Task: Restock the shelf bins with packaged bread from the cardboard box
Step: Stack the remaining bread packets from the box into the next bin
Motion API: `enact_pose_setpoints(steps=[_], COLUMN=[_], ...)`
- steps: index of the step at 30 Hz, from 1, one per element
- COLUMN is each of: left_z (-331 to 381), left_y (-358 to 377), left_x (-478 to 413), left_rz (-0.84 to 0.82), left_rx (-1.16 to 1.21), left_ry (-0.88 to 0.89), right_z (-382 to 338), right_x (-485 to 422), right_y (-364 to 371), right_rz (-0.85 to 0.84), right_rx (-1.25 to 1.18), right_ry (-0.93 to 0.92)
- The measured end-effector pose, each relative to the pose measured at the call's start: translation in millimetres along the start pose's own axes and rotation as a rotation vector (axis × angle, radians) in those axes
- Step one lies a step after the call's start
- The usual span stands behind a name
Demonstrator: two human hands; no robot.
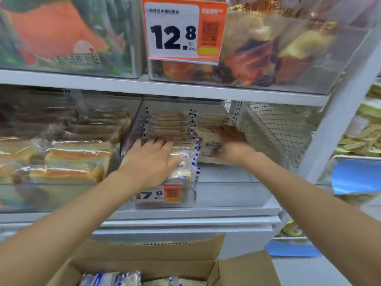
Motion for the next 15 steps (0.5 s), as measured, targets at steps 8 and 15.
enact_pose_setpoints(steps=[8, 15], left_z=[0.9, -0.5], left_y=[-0.8, -10.4], left_x=[3.5, 6.9], left_rz=[0.049, 0.077], left_rx=[0.005, 0.158], left_ry=[-0.008, -0.03], right_z=[3.4, -11.8], right_x=[-6.4, 20.8], right_y=[7.9, -21.3], right_rz=[-0.123, -0.01], right_rx=[0.007, -0.139], right_ry=[0.055, 0.056])
Point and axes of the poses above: each hand's wrist, its own x-axis away from the middle knuckle, its own y-axis out of the palm, z = x × y, the point moved 2 cm from there along -x, towards the middle knuckle, and after that the axes turned 12 degrees about -x, right-handed, at the moved point
